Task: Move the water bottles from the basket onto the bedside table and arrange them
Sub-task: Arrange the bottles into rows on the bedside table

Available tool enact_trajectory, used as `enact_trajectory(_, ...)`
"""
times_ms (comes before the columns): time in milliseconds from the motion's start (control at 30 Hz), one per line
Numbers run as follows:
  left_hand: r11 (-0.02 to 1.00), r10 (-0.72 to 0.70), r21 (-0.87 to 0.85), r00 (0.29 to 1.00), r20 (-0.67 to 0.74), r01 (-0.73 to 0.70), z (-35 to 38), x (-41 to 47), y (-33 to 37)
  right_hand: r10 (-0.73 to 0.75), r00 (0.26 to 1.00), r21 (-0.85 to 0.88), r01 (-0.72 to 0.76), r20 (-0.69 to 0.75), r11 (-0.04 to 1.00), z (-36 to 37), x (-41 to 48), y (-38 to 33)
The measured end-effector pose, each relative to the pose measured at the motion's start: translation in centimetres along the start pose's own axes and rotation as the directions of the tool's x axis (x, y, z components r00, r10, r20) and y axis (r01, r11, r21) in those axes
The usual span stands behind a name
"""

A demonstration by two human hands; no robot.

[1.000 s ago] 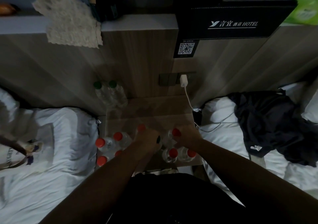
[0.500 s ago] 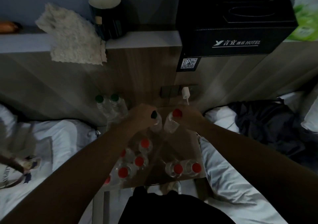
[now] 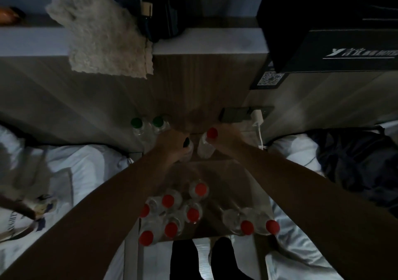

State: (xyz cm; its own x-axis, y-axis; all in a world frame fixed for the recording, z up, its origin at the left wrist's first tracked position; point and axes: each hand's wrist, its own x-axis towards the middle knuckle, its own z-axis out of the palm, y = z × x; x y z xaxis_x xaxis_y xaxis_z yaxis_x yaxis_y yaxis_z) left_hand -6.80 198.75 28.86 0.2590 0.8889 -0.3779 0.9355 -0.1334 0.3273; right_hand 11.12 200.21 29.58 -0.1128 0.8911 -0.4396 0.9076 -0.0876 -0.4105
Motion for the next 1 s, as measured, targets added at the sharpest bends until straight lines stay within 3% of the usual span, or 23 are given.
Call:
enact_trajectory(267, 0.998, -0.002, -0.061, 0.999, -0.032, 0.0, 1.6, 1.5, -2.1, 0.017, 1.0, 0.014, -0.017, -0.025, 1.0, 2.8, 1.0, 0.1)
enact_trajectory(433, 0.994, 0.023, -0.107, 0.993, -0.113, -0.035, 2.7, 2.2, -2.8, 0.007, 0.997, 0.12, 0.002, -0.077, 0.993, 4.4, 1.2, 0.8)
enact_trajectory(567, 0.977, -0.059, -0.214, 0.965, -0.256, 0.002, 5.1, 2.4, -3.7, 0.005, 0.995, 0.243, 0.02, -0.103, 0.97, 6.3, 1.5, 1.8)
enact_trajectory(667, 0.945, -0.172, -0.325, 0.905, -0.388, 0.041, 6.8, 2.5, -4.0, 0.061, 0.986, 0.361, -0.001, -0.154, 0.933, 8.4, 1.7, 2.7)
enact_trajectory(733, 0.919, -0.239, -0.388, 0.881, -0.408, 0.069, 7.8, 2.4, -3.9, 0.101, 0.981, 0.393, -0.028, -0.166, 0.919, 9.8, 2.1, 3.3)
enact_trajectory(833, 0.881, -0.323, -0.432, 0.912, -0.251, 0.193, 10.8, 2.6, -4.7, 0.16, 0.987, 0.417, -0.132, -0.033, 0.899, 12.6, 3.1, 4.5)
enact_trajectory(1000, 0.869, -0.421, -0.26, 0.905, 0.06, 0.421, 13.3, 4.6, -6.4, 0.285, 0.946, 0.497, -0.325, 0.156, 0.805, 17.0, 7.0, 6.5)
